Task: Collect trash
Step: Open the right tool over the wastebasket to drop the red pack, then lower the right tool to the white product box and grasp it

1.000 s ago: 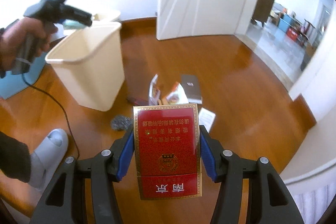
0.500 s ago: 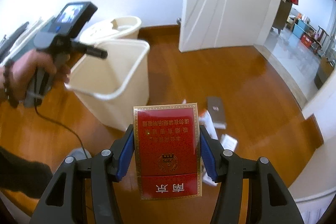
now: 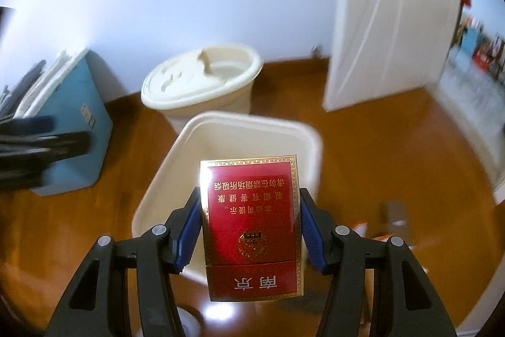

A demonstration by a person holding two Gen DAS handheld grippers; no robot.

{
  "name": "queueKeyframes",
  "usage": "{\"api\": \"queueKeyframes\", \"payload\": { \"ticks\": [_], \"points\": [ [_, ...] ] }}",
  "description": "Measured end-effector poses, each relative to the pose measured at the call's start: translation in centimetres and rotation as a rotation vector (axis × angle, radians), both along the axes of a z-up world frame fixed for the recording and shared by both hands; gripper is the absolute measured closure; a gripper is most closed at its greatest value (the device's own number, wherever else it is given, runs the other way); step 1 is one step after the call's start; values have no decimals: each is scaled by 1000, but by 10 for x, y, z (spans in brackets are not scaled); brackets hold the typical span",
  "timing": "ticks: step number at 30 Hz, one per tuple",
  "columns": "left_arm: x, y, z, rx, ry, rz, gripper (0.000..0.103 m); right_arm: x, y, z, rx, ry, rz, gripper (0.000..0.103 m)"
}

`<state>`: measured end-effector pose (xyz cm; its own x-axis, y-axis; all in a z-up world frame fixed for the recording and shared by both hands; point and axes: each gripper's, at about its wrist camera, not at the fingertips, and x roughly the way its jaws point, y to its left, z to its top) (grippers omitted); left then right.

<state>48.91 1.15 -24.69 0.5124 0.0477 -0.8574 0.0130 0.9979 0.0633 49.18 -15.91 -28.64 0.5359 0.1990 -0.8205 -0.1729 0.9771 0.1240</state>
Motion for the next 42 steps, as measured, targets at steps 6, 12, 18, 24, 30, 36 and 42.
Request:
{"api": "queueKeyframes", "payload": {
  "ticks": [6,12,18,24,30,36,42],
  "points": [
    [3,3,-2,-28,-25,2,16,31,28,-58,-13,130,-31,23],
    [-5,-13,8,-41,-46,-77,16,17,13,-42,25,125,-22,16],
    [-22,-73,5,-14,-53,-231,16,-58,-112,-9,-42,51,-90,6],
    [-31,-166,-28,6,6,-387,16,-118,-285,-109,-155,222,-375,6],
    [-32,-247,-72,37,21,-472,16,-106,-361,-198,-54,327,-541,7],
    [-36,-293,-112,35,47,-497,16,-64,-376,-266,-61,385,-555,9],
    [-39,-311,-133,87,54,-533,16,-51,-374,-303,-57,436,-556,23]
  ]
}}
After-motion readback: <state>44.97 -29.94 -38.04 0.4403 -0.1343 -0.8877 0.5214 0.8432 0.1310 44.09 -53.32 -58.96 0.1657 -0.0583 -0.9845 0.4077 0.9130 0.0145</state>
